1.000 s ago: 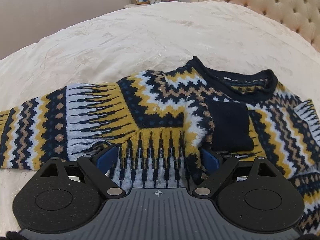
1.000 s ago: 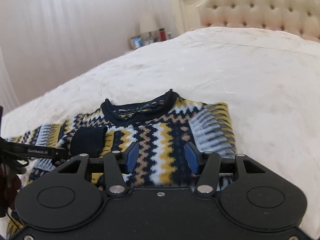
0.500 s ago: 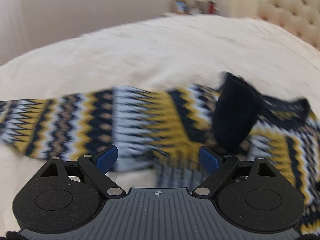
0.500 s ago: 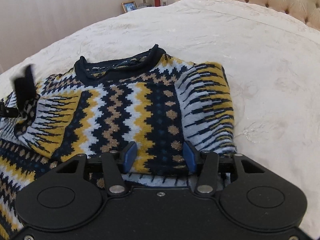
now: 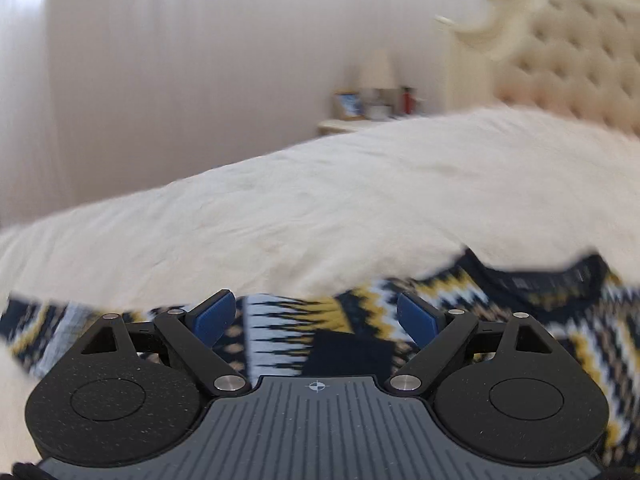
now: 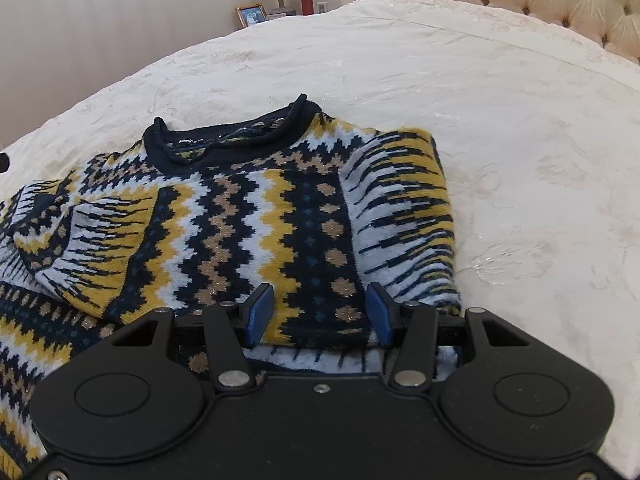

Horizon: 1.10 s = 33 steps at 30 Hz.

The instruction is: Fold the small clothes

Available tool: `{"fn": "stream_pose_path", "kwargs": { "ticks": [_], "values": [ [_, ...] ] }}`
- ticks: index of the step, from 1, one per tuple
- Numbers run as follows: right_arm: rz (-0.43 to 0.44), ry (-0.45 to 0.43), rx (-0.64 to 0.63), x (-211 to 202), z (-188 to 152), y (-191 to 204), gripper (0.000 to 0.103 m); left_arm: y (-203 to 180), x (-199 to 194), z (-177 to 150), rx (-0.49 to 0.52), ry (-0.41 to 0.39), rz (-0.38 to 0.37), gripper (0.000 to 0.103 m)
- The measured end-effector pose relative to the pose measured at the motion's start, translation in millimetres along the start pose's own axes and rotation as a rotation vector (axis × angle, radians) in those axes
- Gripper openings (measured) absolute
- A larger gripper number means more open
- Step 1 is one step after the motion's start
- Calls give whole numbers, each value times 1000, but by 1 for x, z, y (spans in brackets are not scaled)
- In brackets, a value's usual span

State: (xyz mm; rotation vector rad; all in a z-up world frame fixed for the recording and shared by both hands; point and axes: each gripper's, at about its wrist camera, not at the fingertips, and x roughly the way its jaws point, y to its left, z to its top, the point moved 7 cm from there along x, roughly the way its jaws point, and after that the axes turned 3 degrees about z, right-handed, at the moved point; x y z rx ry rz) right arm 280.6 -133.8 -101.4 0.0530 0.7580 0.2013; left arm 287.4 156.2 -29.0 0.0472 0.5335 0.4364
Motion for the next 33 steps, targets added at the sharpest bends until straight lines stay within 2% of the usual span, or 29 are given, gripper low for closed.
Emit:
{"fn": "stream_pose_path", "kwargs": {
  "ticks": [2,4,5,6,7,11,17,21,25,26,27,28,31,33],
  "values": [
    [-9,-9,-10,-2,0,-1,56,-12,9,-11,57,69,-51,88],
    [-25,-15,-21,-4,1,-3,56,-20,25,-30,114,210,-78,88],
    [-35,-14,-25,-4,1,-5,56,-22,35,-44,137,307,-72,88],
    [-52,-14,-24,-5,1,-9,56,-20,42,-56,131,374,-78,88],
    [-67,-15,-21,-6,2,-14,56,-16,44,-63,91,395,-94,88],
    [-72,-38,27,-9,6,-28,56,-6,48,-59,-13,429,-123,88],
    [-56,-136,98,-19,25,-40,60,-12,48,-62,1,420,-106,88],
    [-69,-135,126,-4,48,-58,61,-11,46,-64,-18,419,-113,88],
    [-2,-67,226,28,58,-72,61,-12,47,-62,-36,419,-118,88],
    [11,-47,252,35,58,-73,58,-13,48,-62,-39,419,-119,88],
    [21,-35,255,39,57,-71,47,-11,46,-62,-43,419,-120,88],
    [35,-25,236,40,57,-66,17,-11,45,-62,-47,418,-122,88],
    [-39,-63,150,27,66,-65,16,-11,42,-61,-55,408,-125,88],
    [-68,-39,220,30,61,-79,15,-12,40,-59,-63,393,-125,88]
  ]
}}
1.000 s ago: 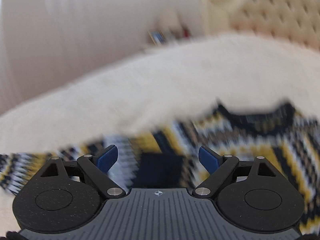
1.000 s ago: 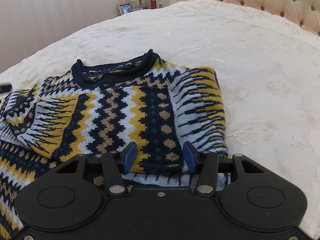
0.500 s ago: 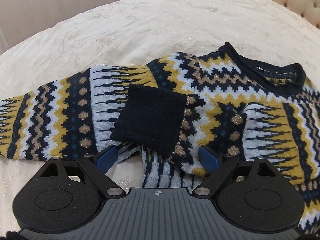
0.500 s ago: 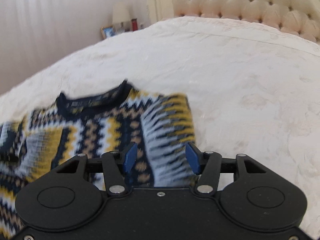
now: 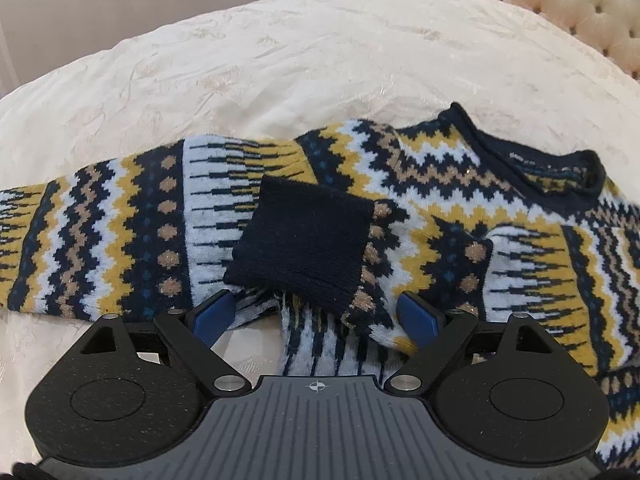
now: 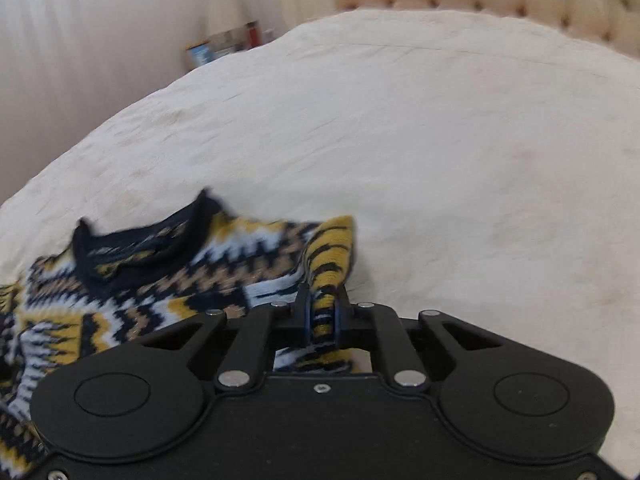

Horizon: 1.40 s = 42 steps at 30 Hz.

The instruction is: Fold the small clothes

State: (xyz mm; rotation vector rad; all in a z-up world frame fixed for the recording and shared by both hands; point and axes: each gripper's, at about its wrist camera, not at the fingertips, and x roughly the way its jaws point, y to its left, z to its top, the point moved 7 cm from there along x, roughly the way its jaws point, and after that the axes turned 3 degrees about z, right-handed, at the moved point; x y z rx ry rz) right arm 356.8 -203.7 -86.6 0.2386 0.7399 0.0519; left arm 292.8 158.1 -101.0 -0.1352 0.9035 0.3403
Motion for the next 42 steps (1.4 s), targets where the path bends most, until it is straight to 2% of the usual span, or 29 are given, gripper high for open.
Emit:
{"fn": "stream_pose_path", "kwargs": {
  "ticks": [2,6,8,10,12,15,16,17,19,21,23,25,27,29,33,35,36,40,42],
  "values": [
    [-4,28,32,8,-7,-7,15,1,-5,2,-26,-38,-3,88],
    [-42,10,-14,8,-12,0,16,7,-8,9,-40,-133,32,88],
    [-70,-10,-14,4,-14,0,15,14,-3,10,-47,-118,51,88],
    [-83,-16,-12,2,-18,-3,15,22,5,8,-83,-84,40,88],
    [-81,-10,-19,1,-21,-5,16,25,15,2,-90,-2,11,88],
    [-93,0,-45,-4,-15,-8,17,27,12,0,-80,24,4,88],
    [-96,1,-42,-10,-16,-12,22,28,10,-1,-83,35,-1,87],
    [-99,-1,-35,-13,-15,-13,34,29,7,-2,-95,35,-7,87],
    [-102,-20,-32,-22,-14,-14,46,31,2,-4,-104,30,-12,87],
    [-94,-38,-49,-34,-16,-10,46,30,-2,-4,-101,18,-8,87],
    [-76,-60,-64,-49,-20,-2,60,29,-4,-5,-96,1,-11,87],
    [-44,-81,-71,-61,-21,6,70,31,-4,-5,-102,-9,-33,87],
    [-28,-91,-84,-75,-27,13,72,33,-4,-5,-112,-18,-59,88],
    [-13,-89,-96,-87,-35,21,80,33,-4,-4,-109,-16,-77,89],
    [37,-103,-85,-112,-47,36,86,35,-7,-2,-104,-24,-99,89],
    [60,-132,-73,-126,-52,42,101,37,-13,0,-111,-44,-113,89],
    [73,-151,-68,-132,-55,44,103,39,-16,1,-115,-57,-119,89],
    [159,-235,-46,-143,-79,45,102,52,-36,10,-120,-130,-124,89],
    [154,-194,-51,-132,-91,42,102,61,-45,14,-125,-160,-109,89]
  ]
}}
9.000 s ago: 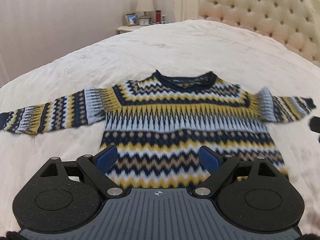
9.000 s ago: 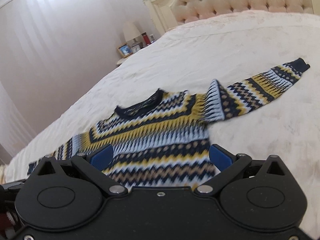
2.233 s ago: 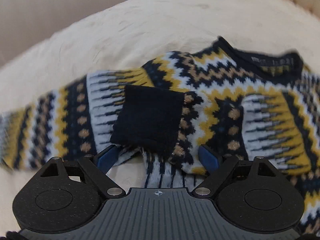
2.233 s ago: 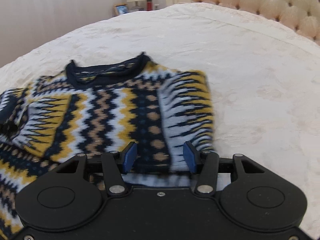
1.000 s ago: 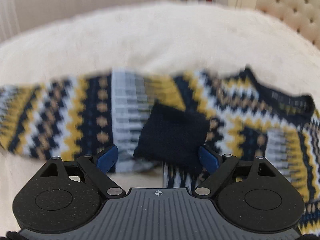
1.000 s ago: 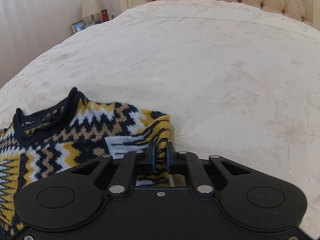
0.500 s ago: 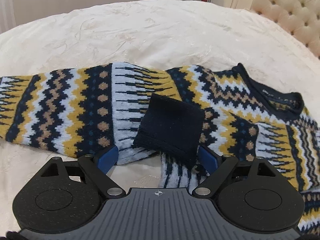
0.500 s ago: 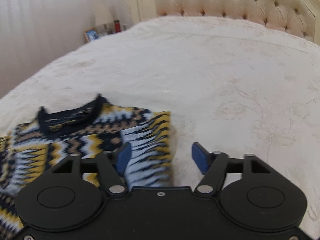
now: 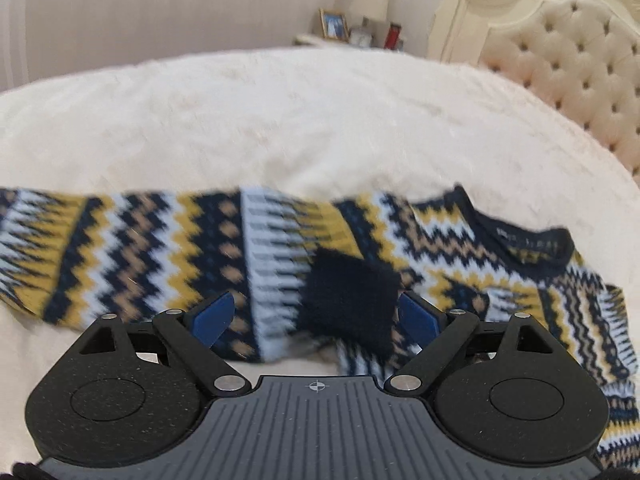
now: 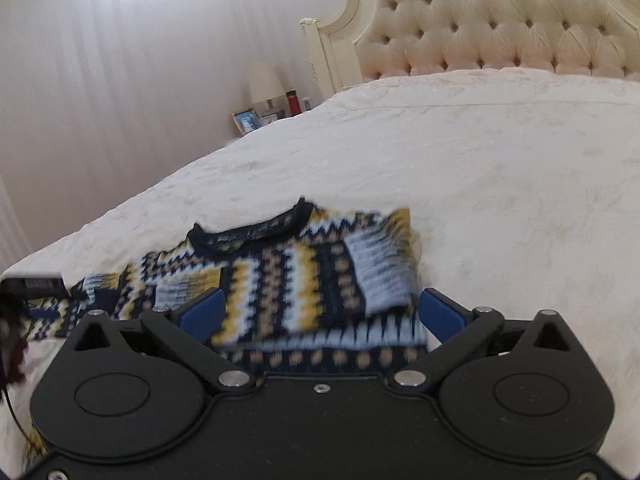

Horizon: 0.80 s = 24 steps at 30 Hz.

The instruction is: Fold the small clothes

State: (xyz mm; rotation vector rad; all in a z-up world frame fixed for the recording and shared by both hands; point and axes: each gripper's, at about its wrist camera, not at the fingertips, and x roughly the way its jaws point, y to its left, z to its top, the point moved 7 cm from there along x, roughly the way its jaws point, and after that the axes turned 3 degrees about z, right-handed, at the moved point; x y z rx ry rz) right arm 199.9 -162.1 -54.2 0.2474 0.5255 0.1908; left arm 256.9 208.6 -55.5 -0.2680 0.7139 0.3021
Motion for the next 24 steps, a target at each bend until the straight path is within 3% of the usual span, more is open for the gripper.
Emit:
{"fn": "stream_pose_path", "kwargs": {
  "ticks": [3,12,18,24],
  "values": [
    [-39,79,0,16,-7,-6,102,15,-11,10,-23,-23,26,89],
    [138,7,161,16,8,12,102,76,-39,34,-47,-43,94,89],
    [225,4,217,20,9,34,102,150,-51,40,-245,-77,170,90],
    [249,34,174,29,-1,51,102,216,-44,33,-443,-93,268,90]
  ]
}}
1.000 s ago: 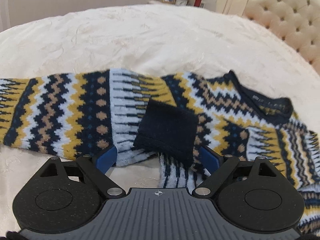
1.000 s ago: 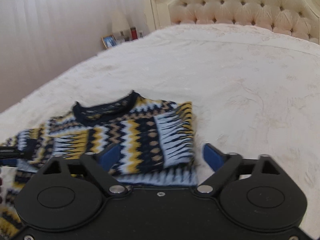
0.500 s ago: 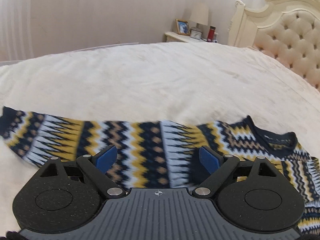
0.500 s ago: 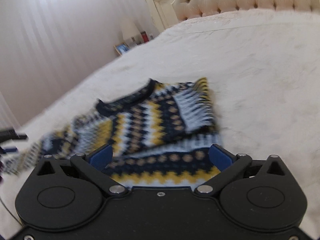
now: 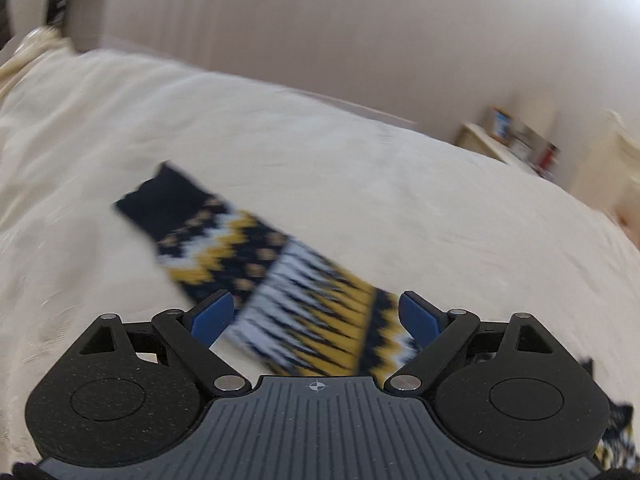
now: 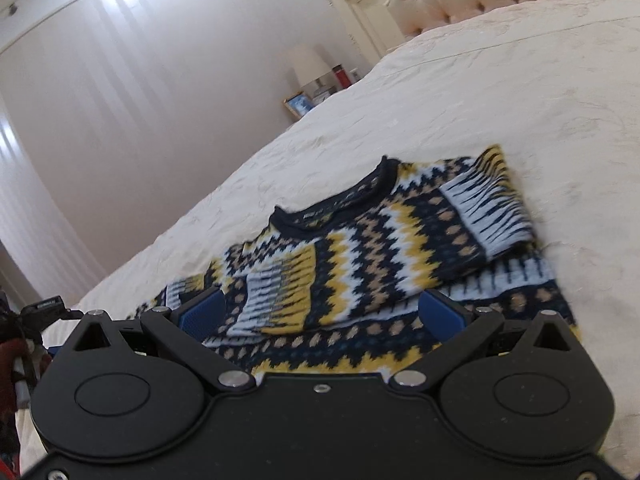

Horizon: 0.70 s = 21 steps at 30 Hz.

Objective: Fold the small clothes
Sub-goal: 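Move the left gripper to the other sleeve cuff and grasp it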

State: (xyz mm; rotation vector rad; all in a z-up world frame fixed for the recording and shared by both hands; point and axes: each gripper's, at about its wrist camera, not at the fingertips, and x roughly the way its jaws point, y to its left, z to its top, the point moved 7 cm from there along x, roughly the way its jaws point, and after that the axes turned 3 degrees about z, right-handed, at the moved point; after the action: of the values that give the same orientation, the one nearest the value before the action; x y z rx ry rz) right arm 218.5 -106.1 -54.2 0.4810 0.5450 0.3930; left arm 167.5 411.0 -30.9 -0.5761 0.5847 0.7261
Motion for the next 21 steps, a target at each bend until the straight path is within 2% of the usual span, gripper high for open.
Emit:
{"fn": "stream_pose_path", "kwargs": {
  "ticks": [4,9,16,21],
  "values": [
    [7,30,3,9,-8,1,102,17,23,-3,-30,34,52,90],
    [17,58,6,14,-16,2,102,26,47,-13,-42,62,69,90],
    [26,96,-11,25,-26,9,102,23,64,-10,3,36,33,90],
    [18,115,-19,31,-31,9,102,26,69,-8,-49,21,-12,90]
  ]
}}
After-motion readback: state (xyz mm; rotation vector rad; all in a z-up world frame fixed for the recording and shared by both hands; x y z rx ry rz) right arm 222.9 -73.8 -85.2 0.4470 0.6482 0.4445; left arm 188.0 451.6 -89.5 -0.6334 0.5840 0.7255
